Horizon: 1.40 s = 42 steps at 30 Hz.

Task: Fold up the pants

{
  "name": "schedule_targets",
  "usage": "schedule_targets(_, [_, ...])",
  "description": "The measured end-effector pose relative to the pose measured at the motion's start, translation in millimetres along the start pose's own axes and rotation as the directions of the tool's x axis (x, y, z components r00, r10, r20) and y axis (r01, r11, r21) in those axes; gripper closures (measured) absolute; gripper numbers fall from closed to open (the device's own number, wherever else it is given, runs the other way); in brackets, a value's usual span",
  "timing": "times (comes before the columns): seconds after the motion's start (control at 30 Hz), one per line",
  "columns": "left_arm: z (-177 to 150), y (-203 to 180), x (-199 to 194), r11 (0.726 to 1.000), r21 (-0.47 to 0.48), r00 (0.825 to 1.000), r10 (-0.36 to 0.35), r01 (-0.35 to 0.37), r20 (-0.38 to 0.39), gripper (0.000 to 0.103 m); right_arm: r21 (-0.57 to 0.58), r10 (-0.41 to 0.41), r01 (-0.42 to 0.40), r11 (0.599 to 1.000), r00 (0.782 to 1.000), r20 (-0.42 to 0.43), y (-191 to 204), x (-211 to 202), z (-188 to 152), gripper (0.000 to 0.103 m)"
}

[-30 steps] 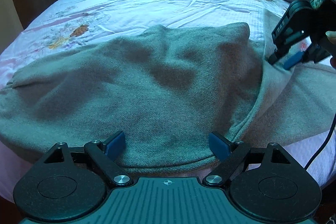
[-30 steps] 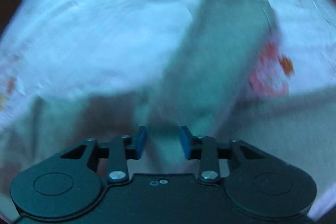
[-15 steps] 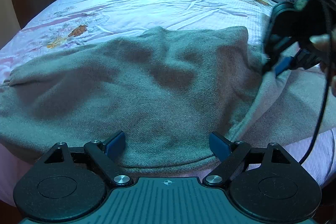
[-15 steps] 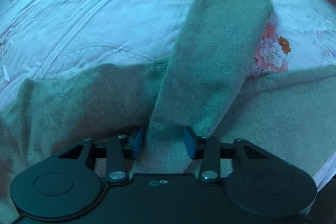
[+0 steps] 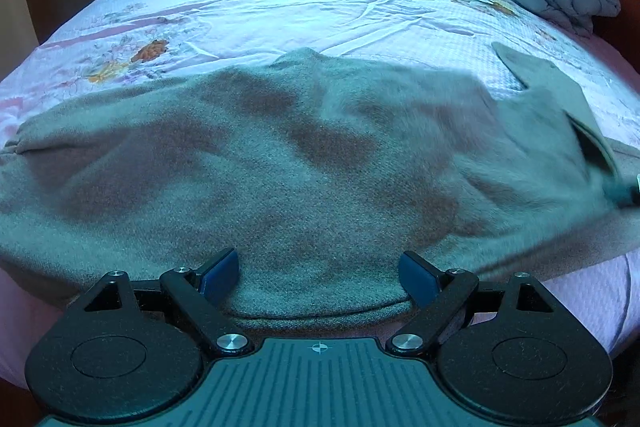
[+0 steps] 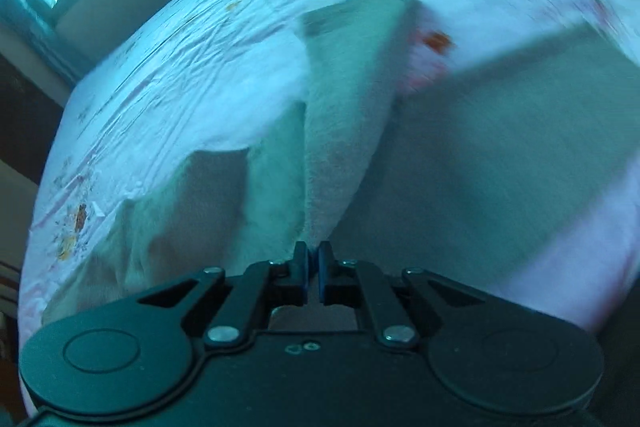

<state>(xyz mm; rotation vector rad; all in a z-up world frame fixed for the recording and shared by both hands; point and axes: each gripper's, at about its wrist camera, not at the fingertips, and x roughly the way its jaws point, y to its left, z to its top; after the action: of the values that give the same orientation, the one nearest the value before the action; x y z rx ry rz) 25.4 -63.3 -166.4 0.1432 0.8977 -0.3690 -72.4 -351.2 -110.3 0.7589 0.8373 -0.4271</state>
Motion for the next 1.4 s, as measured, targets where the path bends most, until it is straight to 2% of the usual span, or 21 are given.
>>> schedule_targets(0.2, [2.0, -0.2, 1.0, 1.000, 0.000, 1.000, 0.006, -0.006, -0.015, 0.017, 0.046, 0.013, -0.011, 0.999, 0.999, -0.034, -31.4, 11.6, -28.5, 0.103])
schedule_targets(0.27, [3.5, -0.2, 0.7, 1.000, -0.003, 1.000, 0.011, -0.011, -0.021, 0.017, -0.009, -0.007, 0.007, 1.000, 0.998, -0.065, -28.1, 22.9, -28.1, 0.103])
schedule_targets(0.3, [3.2, -0.4, 0.4, 1.000, -0.002, 1.000, 0.014, -0.014, -0.023, 0.017, -0.030, -0.011, 0.009, 1.000, 0.998, -0.059, -26.1, 22.1, -25.2, 0.098])
schedule_targets(0.33, [3.1, -1.0, 0.6, 1.000, -0.004, 1.000, 0.019, -0.019, -0.025, 0.017, -0.047, -0.012, 0.010, 0.999, 0.999, -0.038, -22.9, 17.1, -21.3, 0.091])
schedule_targets(0.37, [3.1, -1.6, 0.6, 1.000, -0.005, 0.999, 0.022, -0.022, -0.025, 0.017, -0.081, -0.017, 0.017, 0.997, 1.000, -0.001, -18.6, 10.0, -16.4, 0.089])
schedule_targets(0.5, [3.3, -3.8, 1.5, 0.999, -0.004, 0.999, 0.032, -0.033, -0.024, 0.017, -0.219, -0.021, 0.044, 0.975, 0.995, 0.102, -6.8, -4.5, 11.1, 0.089])
schedule_targets(0.63, [2.6, -2.7, 1.1, 0.999, -0.010, 0.999, 0.030, -0.031, -0.021, 0.017, -0.282, -0.028, 0.066, 0.957, 0.990, 0.137, 9.0, 5.8, 48.5, 0.089])
schedule_targets(0.7, [1.6, -2.6, 0.9, 1.000, -0.007, 0.999, 0.031, -0.031, -0.018, 0.017, -0.317, -0.038, 0.073, 0.946, 0.993, 0.115, 18.2, 20.1, 63.9, 0.088])
schedule_targets(0.77, [1.4, -2.6, 0.6, 1.000, -0.009, 0.999, 0.029, -0.029, -0.016, 0.017, -0.311, -0.059, 0.078, 0.947, 0.996, 0.072, 24.4, 36.9, 76.4, 0.089])
schedule_targets(0.9, [1.0, -2.3, 0.5, 1.000, -0.014, 1.000, 0.026, -0.026, -0.014, 0.016, -0.312, -0.130, 0.151, 0.938, 0.988, 0.087, 32.6, 62.7, 97.3, 0.088])
schedule_targets(1.03, [0.9, -2.1, 0.6, 1.000, -0.016, 1.000, 0.025, -0.025, -0.014, 0.016, -0.318, -0.176, 0.183, 0.930, 0.983, 0.052, 40.4, 88.2, 113.0, 0.087])
schedule_targets(1.1, [1.6, -1.9, 0.8, 0.999, -0.023, 1.000, 0.023, -0.023, -0.017, 0.015, -0.351, -0.229, 0.232, 0.907, 0.972, 0.050, 45.4, 101.8, 115.7, 0.076])
schedule_targets(1.17, [2.6, -1.4, 0.2, 0.999, -0.029, 1.000, 0.023, -0.024, -0.016, 0.015, -0.385, -0.284, 0.272, 0.882, 0.959, 0.029, 47.3, 116.2, 115.2, 0.073])
schedule_targets(1.23, [3.4, -1.1, -0.3, 0.999, -0.034, 1.000, 0.026, -0.026, -0.015, 0.015, -0.402, -0.276, 0.269, 0.875, 0.960, 0.043, 46.2, 117.3, 111.9, 0.082])
schedule_targets(1.27, [3.7, -0.9, 0.5, 0.999, -0.033, 0.999, 0.027, -0.027, -0.017, 0.015, -0.394, -0.264, 0.262, 0.881, 0.963, 0.052, 44.3, 114.0, 111.1, 0.103])
schedule_targets(1.4, [4.7, -0.9, 2.8, 0.999, -0.030, 0.999, 0.029, -0.029, -0.022, 0.015, -0.377, -0.221, 0.240, 0.894, 0.971, 0.095, 32.2, 91.8, 109.5, 0.103])
